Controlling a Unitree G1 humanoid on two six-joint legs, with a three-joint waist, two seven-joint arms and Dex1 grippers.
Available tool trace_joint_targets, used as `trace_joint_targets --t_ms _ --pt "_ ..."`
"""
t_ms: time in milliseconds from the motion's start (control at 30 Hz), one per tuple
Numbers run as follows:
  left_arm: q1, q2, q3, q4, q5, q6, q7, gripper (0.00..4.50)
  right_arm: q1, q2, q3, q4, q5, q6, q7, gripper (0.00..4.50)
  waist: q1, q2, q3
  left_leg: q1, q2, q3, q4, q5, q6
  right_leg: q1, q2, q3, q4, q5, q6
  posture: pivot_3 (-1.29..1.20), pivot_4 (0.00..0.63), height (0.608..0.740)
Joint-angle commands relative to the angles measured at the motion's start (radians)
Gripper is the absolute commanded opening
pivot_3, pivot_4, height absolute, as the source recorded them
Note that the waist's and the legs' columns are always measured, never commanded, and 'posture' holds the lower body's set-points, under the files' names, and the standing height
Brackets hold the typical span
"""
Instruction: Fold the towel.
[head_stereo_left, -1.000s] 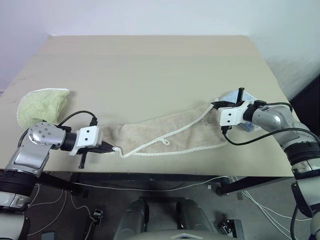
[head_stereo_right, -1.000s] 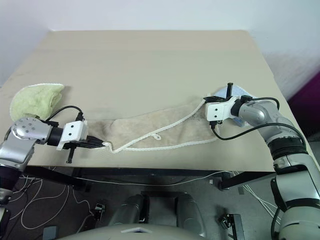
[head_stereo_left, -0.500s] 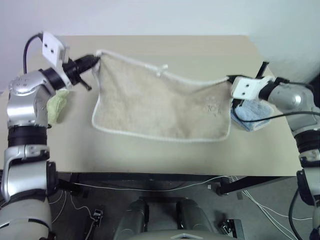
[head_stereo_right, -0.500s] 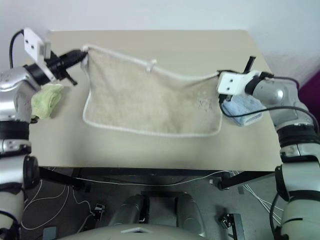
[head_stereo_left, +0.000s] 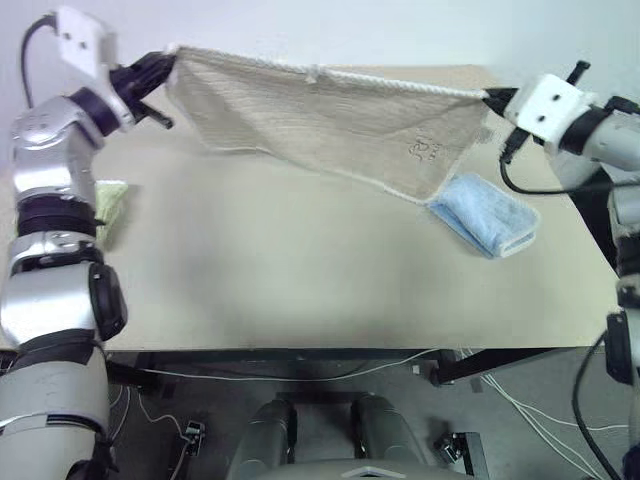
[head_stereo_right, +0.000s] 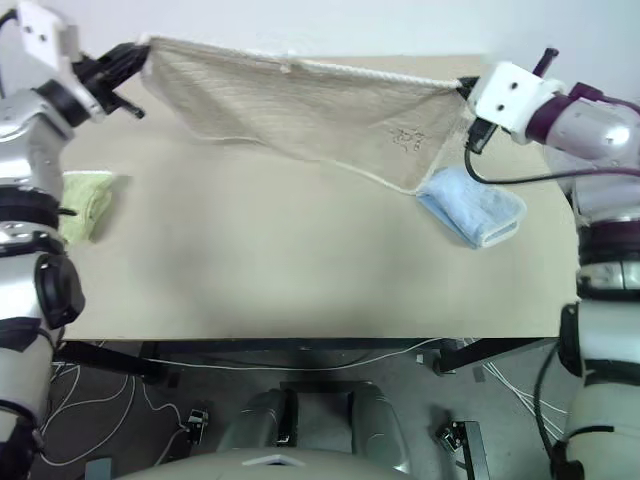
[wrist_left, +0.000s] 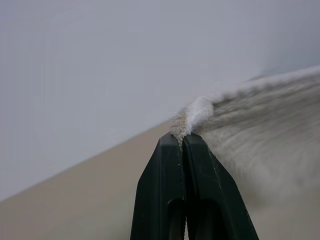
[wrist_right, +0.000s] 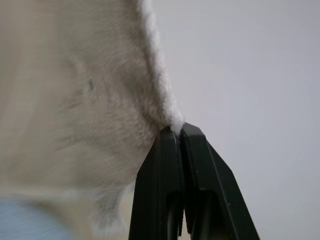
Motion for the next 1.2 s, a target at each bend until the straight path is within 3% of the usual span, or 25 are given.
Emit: trace_joint_targets --t_ms 33,233,633,733,900,1000,1100,1200 --pt "0.167 0.057 0.025 -0.146 -0.046 0.024 -0.133 0.0 0.173 -0.041 -0.086 -0.309 0.176 0.188 0.091 0.04 0.005 0.0 0.0 0.0 0.0 0.0 0.001 0.0 0.0 0.0 0.0 0.0 0.001 0.0 0.0 0.0 0.15 0.74" --pt "0.495 0.106 0.014 -0.422 -0.07 0.139 -0.225 0.0 0.482 -0.061 -0.111 -0.649 0.31 0.435 0.149 0.04 0.019 0.0 0.0 0.0 0.0 -0.001 0.004 -0.002 0.003 0.002 -0.001 0.0 0.002 0.0 0.0 0.0 0.15 0.74" --pt "0.745 0.204 0.04 -0.587 -0.103 0.246 -0.328 0.0 0.636 -0.166 -0.121 -0.701 0.37 0.575 0.329 0.04 0.036 0.0 0.0 0.002 0.0 -0.001 0.003 -0.002 0.003 0.004 -0.002 0.0 0.001 0.0 0.0 0.0 0.15 0.74" --pt "0.705 0.207 0.01 -0.493 -0.042 0.193 -0.282 0.0 0.588 -0.14 -0.097 -0.655 0.349 0.564 0.314 0.04 0.034 0.0 0.0 0.003 0.0 -0.001 0.002 -0.002 0.003 0.004 -0.002 0.0 0.001 0.0 0.0 0.0 0.15 0.74" --pt "0.464 0.148 -0.071 -0.181 0.124 0.001 -0.08 0.0 0.428 -0.07 -0.018 -0.466 0.23 0.481 0.255 0.04 0.039 -0.001 0.0 0.004 0.0 -0.001 0.003 -0.002 0.003 0.007 -0.002 -0.002 0.001 0.0 0.0 0.0 0.15 0.74" --pt "0.355 0.114 -0.108 -0.07 0.15 -0.059 -0.09 0.0 0.328 -0.026 0.026 -0.365 0.18 0.437 0.231 0.04 0.039 -0.001 0.0 0.003 -0.001 -0.001 0.003 -0.002 0.003 0.006 -0.001 -0.002 0.0 0.0 0.0 0.0 0.15 0.74" --pt "0.262 0.077 -0.153 0.028 0.205 -0.124 -0.056 0.0 0.203 0.027 0.079 -0.213 0.078 0.371 0.16 0.04 0.034 -0.001 0.0 0.002 -0.002 -0.001 0.003 -0.002 0.003 0.003 -0.001 -0.002 0.001 0.0 0.0 0.0 0.15 0.74" --pt "0.171 0.031 -0.213 0.141 0.302 -0.175 0.083 0.0 0.113 0.065 0.129 -0.052 -0.009 0.295 0.12 0.04 0.032 -0.001 0.0 0.001 -0.001 -0.001 0.003 -0.002 0.003 0.002 -0.001 -0.002 0.002 0.0 0.0 0.0 0.15 0.74"
